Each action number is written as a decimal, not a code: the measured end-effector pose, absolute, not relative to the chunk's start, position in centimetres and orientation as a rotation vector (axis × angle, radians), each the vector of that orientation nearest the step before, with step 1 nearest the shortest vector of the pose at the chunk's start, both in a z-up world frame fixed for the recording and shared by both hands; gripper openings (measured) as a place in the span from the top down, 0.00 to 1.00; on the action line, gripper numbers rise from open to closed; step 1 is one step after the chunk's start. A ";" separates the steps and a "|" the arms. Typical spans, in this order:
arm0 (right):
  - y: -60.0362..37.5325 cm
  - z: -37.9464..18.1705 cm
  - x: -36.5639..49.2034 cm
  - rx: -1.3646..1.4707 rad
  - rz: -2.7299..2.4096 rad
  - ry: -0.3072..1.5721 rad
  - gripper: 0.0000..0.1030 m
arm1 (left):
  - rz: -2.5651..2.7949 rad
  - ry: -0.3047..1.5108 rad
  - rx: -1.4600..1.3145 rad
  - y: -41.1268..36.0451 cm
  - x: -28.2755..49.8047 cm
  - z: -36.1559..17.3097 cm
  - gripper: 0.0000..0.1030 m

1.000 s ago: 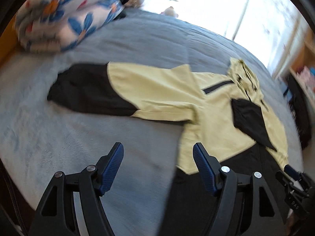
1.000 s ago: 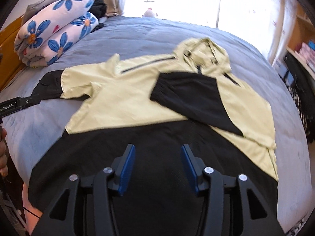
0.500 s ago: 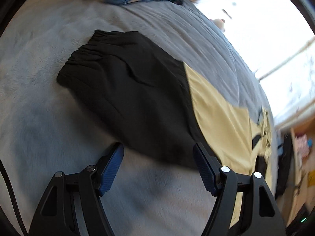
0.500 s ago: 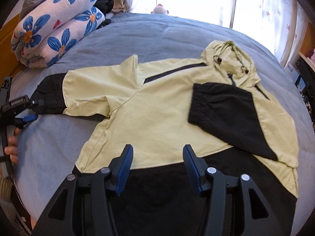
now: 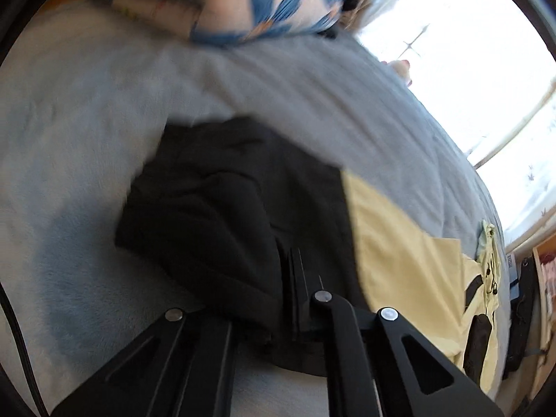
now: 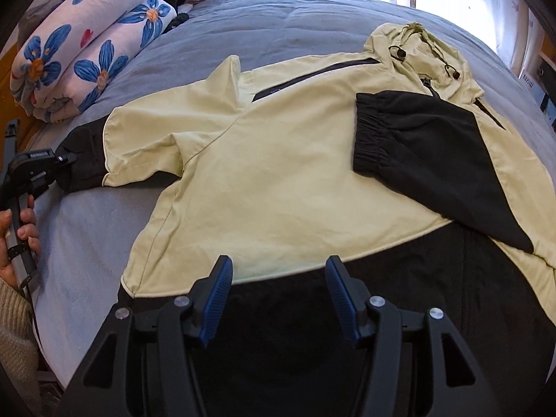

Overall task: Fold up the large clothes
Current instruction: 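Fold the held sleeve across the jacket front with the left gripper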

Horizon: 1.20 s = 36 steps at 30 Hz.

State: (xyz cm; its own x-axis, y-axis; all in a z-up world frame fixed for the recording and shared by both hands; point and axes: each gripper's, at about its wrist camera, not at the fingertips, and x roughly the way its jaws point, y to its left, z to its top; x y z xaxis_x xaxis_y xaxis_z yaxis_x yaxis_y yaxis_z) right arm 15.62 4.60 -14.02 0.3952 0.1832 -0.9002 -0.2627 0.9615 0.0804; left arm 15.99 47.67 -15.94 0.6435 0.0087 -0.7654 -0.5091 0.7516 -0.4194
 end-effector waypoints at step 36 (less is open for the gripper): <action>-18.0 -14.0 13.8 0.328 0.057 1.078 0.46 | -0.399 1.147 -0.282 2.7 19.5 -15.2 0.34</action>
